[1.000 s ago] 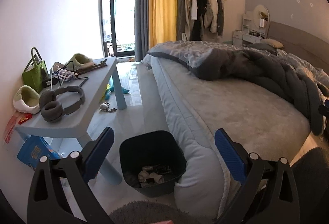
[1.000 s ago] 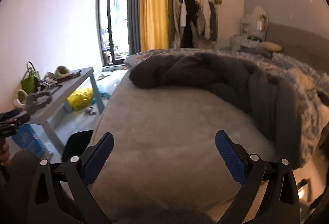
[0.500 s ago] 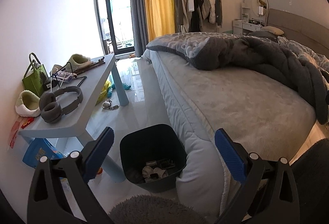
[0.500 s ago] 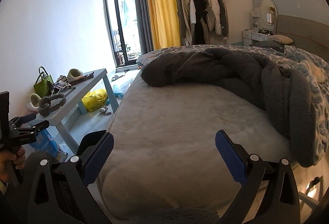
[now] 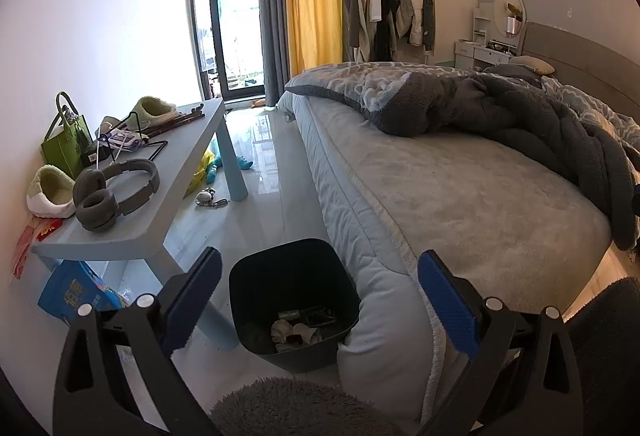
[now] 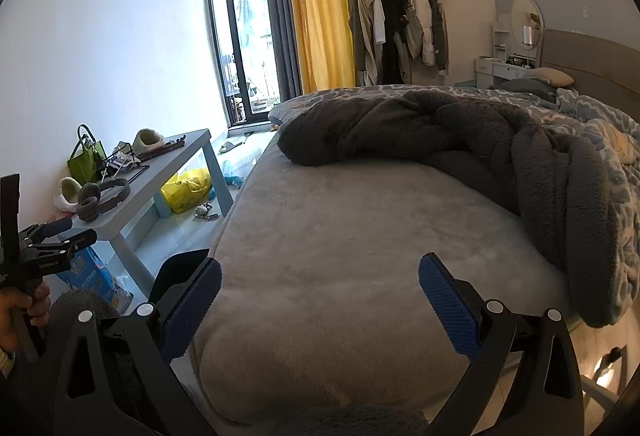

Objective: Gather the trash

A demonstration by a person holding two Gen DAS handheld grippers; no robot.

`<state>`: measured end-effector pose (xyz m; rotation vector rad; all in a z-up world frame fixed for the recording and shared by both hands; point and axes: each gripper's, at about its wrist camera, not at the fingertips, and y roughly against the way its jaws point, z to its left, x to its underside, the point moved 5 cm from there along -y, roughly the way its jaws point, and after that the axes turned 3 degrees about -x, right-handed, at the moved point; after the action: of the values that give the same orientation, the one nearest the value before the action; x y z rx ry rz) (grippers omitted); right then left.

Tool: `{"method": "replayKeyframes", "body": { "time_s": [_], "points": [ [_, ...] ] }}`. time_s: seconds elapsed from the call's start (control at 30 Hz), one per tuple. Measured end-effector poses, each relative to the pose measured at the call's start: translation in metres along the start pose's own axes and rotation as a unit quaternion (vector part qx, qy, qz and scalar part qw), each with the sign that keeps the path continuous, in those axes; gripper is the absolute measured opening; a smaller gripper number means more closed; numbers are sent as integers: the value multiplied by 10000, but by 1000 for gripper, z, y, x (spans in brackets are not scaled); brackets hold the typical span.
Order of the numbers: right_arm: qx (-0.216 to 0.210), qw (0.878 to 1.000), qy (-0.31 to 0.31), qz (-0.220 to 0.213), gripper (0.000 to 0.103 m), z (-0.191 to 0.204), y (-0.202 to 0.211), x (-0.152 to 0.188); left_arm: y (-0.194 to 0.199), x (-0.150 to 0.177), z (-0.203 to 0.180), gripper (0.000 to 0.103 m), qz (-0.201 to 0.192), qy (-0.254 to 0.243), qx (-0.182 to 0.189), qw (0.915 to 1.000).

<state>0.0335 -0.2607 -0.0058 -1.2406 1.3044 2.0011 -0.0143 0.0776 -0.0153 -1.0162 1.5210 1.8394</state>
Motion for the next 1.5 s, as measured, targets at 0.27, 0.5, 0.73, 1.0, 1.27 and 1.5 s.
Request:
{"method": "replayKeyframes", "body": {
  "time_s": [0.27, 0.5, 0.73, 1.0, 1.27, 1.5],
  "points": [
    [0, 10000, -7, -3, 100, 1, 0, 0, -2, 0, 1, 100, 39, 74, 33, 10000],
    [-1, 10000, -6, 0, 100, 0, 0, -1, -2, 0, 1, 100, 37, 67, 30, 10000],
    [-1, 10000, -6, -1, 100, 0, 0, 0, -2, 0, 1, 100, 43, 71, 34, 10000],
    [-1, 10000, -5, 1, 100, 0, 0, 0, -2, 0, 1, 100, 41, 72, 35, 10000],
    [4, 10000, -4, -3, 100, 0, 0, 0, -2, 0, 1, 100, 40, 70, 33, 10000],
    [2, 10000, -7, -1, 100, 0, 0, 0, -2, 0, 1, 100, 43, 77, 35, 10000]
  ]
}}
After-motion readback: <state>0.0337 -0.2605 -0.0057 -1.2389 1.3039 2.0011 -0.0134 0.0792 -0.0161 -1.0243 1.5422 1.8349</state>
